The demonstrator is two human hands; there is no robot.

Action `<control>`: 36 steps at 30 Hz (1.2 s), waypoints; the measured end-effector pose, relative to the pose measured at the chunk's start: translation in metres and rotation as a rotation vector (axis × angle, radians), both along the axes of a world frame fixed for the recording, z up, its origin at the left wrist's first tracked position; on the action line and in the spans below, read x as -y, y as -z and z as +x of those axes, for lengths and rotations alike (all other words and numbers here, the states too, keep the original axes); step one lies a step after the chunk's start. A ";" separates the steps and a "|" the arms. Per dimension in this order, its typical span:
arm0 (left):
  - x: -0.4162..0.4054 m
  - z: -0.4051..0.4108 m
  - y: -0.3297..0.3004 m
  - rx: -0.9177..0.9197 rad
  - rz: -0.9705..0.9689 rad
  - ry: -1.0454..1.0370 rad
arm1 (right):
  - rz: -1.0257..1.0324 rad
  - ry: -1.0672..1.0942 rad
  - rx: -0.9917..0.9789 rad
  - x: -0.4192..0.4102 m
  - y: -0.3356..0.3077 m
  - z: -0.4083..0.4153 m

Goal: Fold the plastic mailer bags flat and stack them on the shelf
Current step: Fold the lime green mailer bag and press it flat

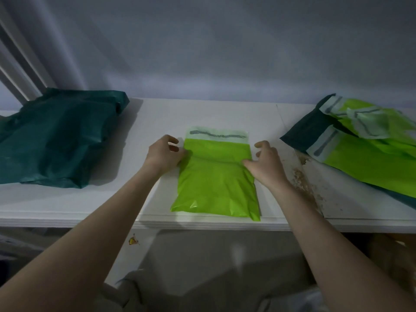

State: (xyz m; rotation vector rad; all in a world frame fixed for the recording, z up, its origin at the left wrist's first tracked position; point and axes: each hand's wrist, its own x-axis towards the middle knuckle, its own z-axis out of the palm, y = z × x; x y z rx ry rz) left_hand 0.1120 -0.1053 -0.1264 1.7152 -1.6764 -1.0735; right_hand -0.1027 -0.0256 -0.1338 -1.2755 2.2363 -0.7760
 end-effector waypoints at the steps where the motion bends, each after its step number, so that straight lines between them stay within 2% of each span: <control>1: 0.001 -0.002 0.002 -0.032 0.025 -0.019 | 0.007 0.000 0.012 0.003 0.000 0.001; 7: 0.010 -0.005 0.006 -0.048 0.062 -0.046 | -0.003 0.052 0.093 0.013 0.005 0.008; 13: 0.011 -0.006 -0.001 -0.237 0.047 -0.099 | -0.140 0.085 0.111 0.011 -0.002 0.002; 16: 0.003 -0.007 -0.013 -0.383 0.135 -0.081 | -0.190 0.144 0.155 0.011 -0.005 -0.003; 19: -0.003 -0.008 -0.022 -0.545 0.237 -0.029 | -0.191 0.176 0.313 0.010 -0.012 0.000; 22: -0.005 -0.008 -0.021 -0.621 0.289 -0.003 | -0.137 0.171 0.538 0.006 -0.015 0.004; 28: -0.002 -0.011 -0.018 -0.757 0.392 -0.093 | -0.163 0.207 0.740 0.000 -0.025 0.005; 32: -0.001 -0.012 -0.018 -0.781 0.418 -0.099 | -0.108 0.275 0.954 -0.001 -0.033 0.001; 36: -0.006 -0.017 -0.018 -0.753 0.380 -0.088 | -0.081 0.287 1.032 -0.003 -0.031 -0.001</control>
